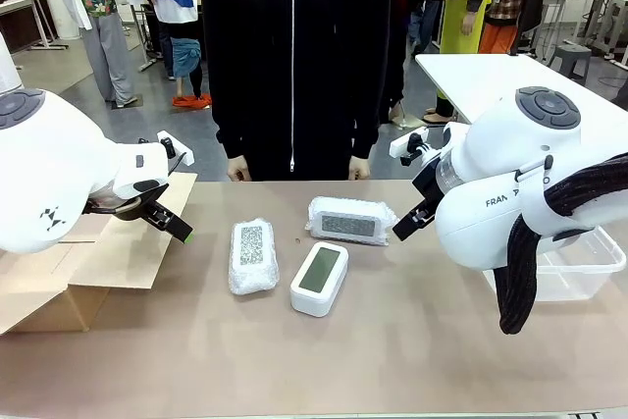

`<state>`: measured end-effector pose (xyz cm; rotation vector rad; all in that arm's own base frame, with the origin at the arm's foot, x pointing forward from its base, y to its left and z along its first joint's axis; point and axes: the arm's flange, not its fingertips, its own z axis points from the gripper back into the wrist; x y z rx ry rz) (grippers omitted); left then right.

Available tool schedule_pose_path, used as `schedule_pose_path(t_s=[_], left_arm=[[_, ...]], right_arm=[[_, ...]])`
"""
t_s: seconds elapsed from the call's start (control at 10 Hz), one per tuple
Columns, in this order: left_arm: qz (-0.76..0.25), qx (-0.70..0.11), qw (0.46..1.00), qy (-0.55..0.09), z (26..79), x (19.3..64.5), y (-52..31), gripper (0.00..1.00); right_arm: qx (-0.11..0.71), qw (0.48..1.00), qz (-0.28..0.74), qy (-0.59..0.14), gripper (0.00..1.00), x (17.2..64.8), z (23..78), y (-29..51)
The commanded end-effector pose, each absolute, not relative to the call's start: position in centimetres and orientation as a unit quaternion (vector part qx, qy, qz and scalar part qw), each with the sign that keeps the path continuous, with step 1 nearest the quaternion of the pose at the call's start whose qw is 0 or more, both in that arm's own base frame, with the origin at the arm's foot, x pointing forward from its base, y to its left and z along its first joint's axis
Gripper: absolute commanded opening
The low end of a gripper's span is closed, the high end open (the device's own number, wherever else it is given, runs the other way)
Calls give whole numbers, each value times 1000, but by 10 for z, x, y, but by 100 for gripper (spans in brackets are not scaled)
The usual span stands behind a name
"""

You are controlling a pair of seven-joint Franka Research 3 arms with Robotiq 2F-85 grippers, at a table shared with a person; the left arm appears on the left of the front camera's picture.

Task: Separate and place wrapped and unwrapped clocks.
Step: Pick up the Digital clock indicated by the person.

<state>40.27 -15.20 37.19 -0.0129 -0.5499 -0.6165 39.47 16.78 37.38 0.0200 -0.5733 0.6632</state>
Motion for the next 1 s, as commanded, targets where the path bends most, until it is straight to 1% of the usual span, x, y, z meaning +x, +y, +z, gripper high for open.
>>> schedule_pose_path(t_s=[0.0, 0.9], left_arm=[[-298, -7, 916, -267, 372, 403, -151, 100], [-298, -7, 916, -267, 372, 403, -151, 100]], right_arm=[[10, 905, 321, -278, 100, 395, 374, 168], [10, 905, 321, -278, 100, 395, 374, 168]])
